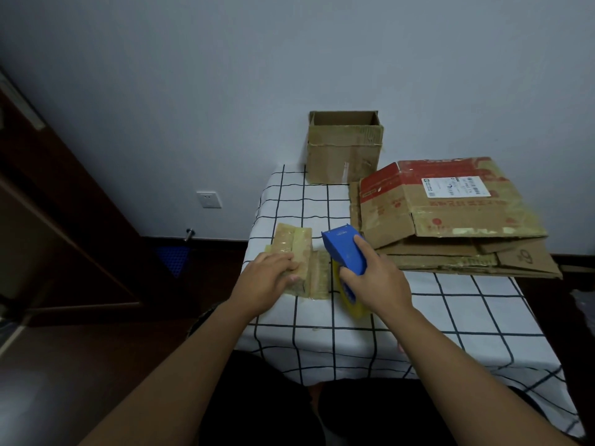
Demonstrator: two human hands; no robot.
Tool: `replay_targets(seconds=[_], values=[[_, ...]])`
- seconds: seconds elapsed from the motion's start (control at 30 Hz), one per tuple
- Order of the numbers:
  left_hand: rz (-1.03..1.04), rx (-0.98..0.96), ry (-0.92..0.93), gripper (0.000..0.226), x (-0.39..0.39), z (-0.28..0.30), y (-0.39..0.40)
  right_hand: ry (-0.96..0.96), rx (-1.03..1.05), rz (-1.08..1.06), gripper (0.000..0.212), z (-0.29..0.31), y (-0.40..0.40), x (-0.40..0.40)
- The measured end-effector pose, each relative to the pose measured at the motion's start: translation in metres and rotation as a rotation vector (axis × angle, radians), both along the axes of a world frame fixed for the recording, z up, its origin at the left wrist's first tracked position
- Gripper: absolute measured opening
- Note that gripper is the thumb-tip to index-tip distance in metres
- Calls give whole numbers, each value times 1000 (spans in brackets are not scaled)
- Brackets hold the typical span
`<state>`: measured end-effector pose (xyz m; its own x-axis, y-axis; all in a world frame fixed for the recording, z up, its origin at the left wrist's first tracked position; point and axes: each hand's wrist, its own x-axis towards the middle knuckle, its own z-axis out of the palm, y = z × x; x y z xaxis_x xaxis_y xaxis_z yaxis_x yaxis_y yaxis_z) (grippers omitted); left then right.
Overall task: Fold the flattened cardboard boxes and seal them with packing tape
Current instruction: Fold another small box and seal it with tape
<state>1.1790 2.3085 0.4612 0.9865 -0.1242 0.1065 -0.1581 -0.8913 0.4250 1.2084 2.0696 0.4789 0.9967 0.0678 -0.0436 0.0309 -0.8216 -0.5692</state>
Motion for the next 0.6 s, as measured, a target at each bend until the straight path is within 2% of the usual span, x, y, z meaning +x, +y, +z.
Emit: replay_targets(seconds=[0.13, 0.23, 0.37, 0.6], values=[[-2, 29, -57, 37, 3, -4, 0, -6, 10, 6, 75, -2, -1, 2], [-9, 38, -36, 55, 3, -5, 2, -9, 2, 12, 75, -3, -1, 3], [5, 100, -116, 40, 6, -11, -5, -12, -2, 13, 74, -3, 0, 4], [-9, 123, -231, 33, 6, -16, -8, -15, -1, 10, 74, -5, 0, 5]])
